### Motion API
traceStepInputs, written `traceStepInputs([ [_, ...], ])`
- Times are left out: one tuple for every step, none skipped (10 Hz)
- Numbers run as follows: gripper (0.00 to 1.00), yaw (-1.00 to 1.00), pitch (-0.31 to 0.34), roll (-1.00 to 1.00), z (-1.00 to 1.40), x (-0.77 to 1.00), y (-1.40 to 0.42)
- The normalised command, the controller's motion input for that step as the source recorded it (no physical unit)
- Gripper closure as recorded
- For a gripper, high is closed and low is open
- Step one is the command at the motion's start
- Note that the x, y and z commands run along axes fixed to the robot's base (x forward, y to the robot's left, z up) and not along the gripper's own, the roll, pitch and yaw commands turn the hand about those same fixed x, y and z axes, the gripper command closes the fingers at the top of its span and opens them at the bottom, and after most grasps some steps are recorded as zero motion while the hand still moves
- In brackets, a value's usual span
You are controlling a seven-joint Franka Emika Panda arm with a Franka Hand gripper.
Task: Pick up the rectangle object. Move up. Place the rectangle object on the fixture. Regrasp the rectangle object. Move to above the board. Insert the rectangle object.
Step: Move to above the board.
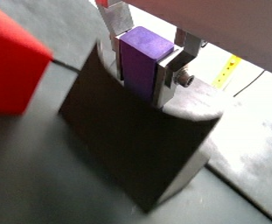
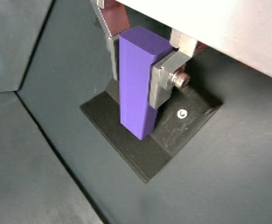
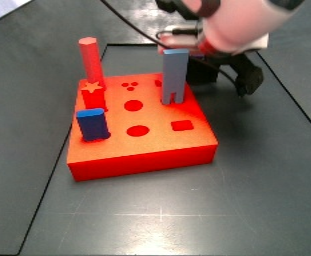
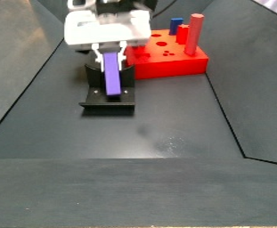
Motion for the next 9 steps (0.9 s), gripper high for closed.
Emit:
traceStepInputs([
  [1.00,0.01,-0.045,-0.20,1.00,-0.15,-0.19],
  [1.00,-0.01,-0.048,-0.15,1.00,-0.14,-0.18],
  [1.00,-0.03,-0.036,-0.11,1.00,-0.14,-0.17],
  [1.00,-0.04,-0.012,-0.08,1.00,-0.13,-0.16],
  [1.00,-0.04,0.013,-0.06,1.00,-0.13,-0.15],
  [1.00,-0.04,0.027,-0.05,1.00,-0.13,-0.14],
  [1.00,-0.03,0.052,-0.04,1.00,-0.12,-0.13],
  [1.00,-0.02,0.061,-0.04,1.00,-0.12,-0.12],
  [1.00,0.00,0.069,-0.04,1.00,-0.11,-0.11],
])
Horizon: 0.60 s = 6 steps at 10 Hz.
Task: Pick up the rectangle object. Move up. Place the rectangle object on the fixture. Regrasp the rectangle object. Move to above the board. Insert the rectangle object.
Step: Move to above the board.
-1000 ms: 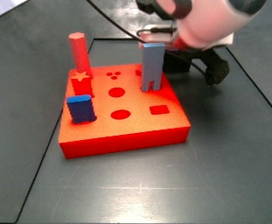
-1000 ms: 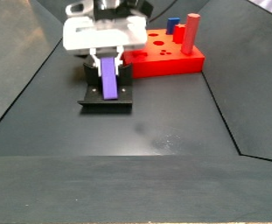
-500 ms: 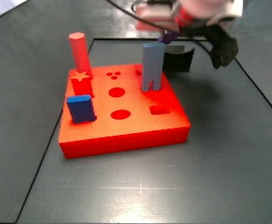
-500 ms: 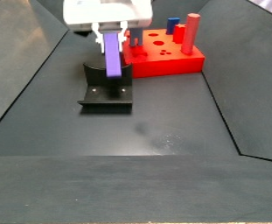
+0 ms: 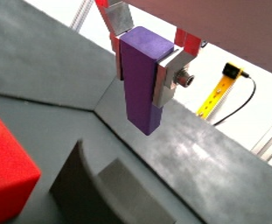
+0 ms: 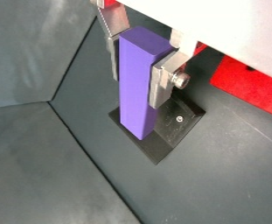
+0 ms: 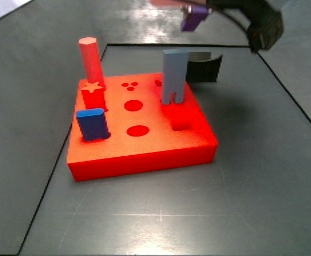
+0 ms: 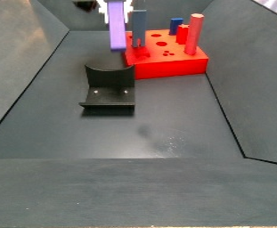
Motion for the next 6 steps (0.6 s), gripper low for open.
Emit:
traceStepInputs([
  [1.00,0.01,0.068,-0.05,1.00,-0.11,-0.10],
  [1.00,0.02,0.062,-0.06,1.00,-0.11,-0.08],
  [1.00,0.03,0.055,-0.06,1.00,-0.10,-0.07],
  [1.00,0.03,0.051,-0.05,0.88,-0.09,-0.05],
  [1.00,0.03,0.050,-0.06,0.70,-0.06,-0.03],
  [1.00,0.03,0.048,-0.06,0.53,-0.04,-0.02],
])
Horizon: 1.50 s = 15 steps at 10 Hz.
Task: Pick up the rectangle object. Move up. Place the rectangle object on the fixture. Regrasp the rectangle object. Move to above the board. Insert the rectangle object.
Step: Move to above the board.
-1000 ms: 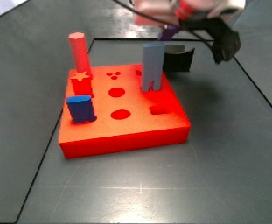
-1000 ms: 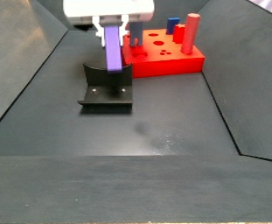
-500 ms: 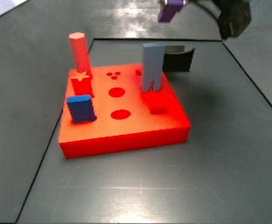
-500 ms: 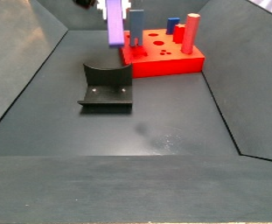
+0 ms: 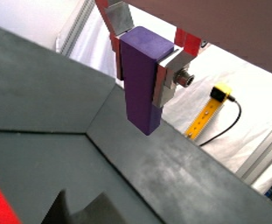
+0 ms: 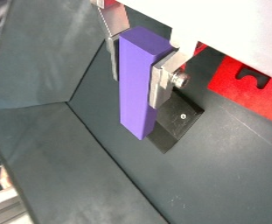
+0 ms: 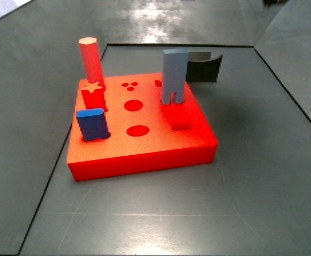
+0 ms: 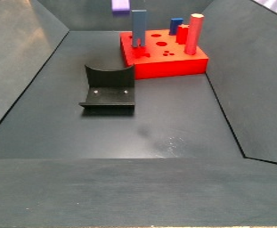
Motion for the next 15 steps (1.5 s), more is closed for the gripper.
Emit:
traceStepInputs([
  [1.00,0.03,0.057,-0.06,0.30,-0.02,-0.02],
  [1.00,-0.12,-0.031,-1.00,0.44,-0.43,-1.00],
  [1.00,-0.12,-0.042,-1.00,0.43,-0.43,-1.00],
  [1.00,-0.12,-0.043,-1.00,0.45,-0.45,-1.00],
  [1.00,-0.12,-0.042,-1.00,0.44,-0.47,-1.00],
  [1.00,-0.13,-0.039,-1.00,0.43,-0.48,-1.00],
  [1.00,-0.13,-0.033,-1.00,0.45,-0.50,-1.00],
  [1.00,-0.13,-0.031,-1.00,0.45,-0.52,-0.98],
  [1.00,-0.13,-0.028,-1.00,0.29,-0.37,-0.63],
  [1.00,-0.13,-0.027,-1.00,0.16,-0.24,-0.36],
  [1.00,-0.12,-0.024,-1.00,0.07,-0.13,-0.14],
  [1.00,-0.10,-0.030,-0.93,0.04,-0.10,-0.04],
  [1.00,-0.05,-0.041,-0.61,0.00,-0.07,0.01],
  [1.00,-0.04,-0.044,-0.47,0.01,-0.07,0.01],
  [1.00,-0.02,-0.037,-0.27,0.00,-0.05,0.01],
])
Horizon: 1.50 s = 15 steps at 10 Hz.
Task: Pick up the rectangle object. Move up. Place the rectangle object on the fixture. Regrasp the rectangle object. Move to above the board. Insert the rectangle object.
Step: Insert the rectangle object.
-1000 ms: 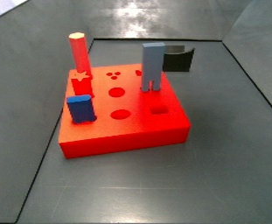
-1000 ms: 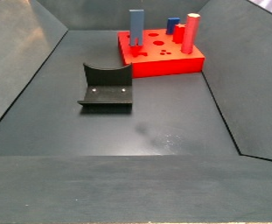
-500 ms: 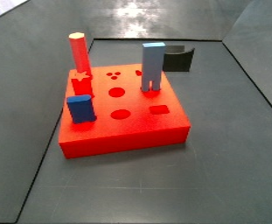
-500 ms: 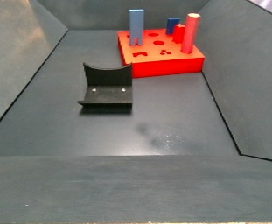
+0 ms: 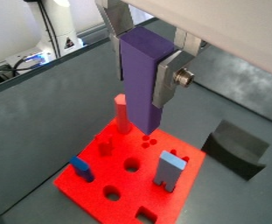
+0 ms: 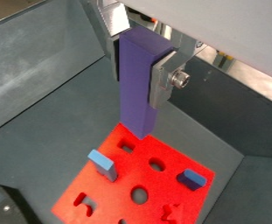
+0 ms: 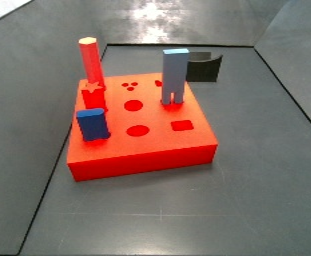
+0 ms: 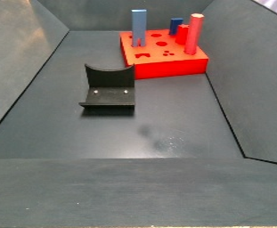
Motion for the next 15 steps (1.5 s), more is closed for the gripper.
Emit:
traceStepInputs([
  [1.00,0.02,-0.006,0.01,-0.04,0.00,-0.02],
  [1.00,0.00,-0.179,0.00,-0.14,-0.01,0.00],
  [1.00,0.00,-0.044,0.00,-0.64,0.27,0.05],
  [1.00,0.39,-0.083,-0.03,-0.95,0.47,0.00],
  [1.00,0.52,-0.113,-0.19,-0.81,0.47,0.03],
  [1.00,0.58,-0.089,-0.18,-0.81,0.42,0.12],
  [1.00,0.51,-0.096,-0.13,-0.82,0.45,0.01],
  [1.00,0.45,-0.077,0.00,-0.93,0.37,0.00],
  [1.00,0.51,-0.159,0.20,-0.75,0.00,-0.16],
  [1.00,0.50,-0.194,0.23,-0.65,-0.02,-0.24],
  [1.00,0.41,-0.194,0.26,-0.63,0.00,-0.26],
  [1.00,0.39,-0.203,0.26,-0.60,0.00,-0.26],
  [1.00,0.40,-0.210,0.27,-0.58,0.00,-0.24],
  [1.00,0.31,-0.171,0.25,-0.64,0.01,-0.22],
  [1.00,0.00,-0.193,0.10,-0.82,0.00,-0.05],
])
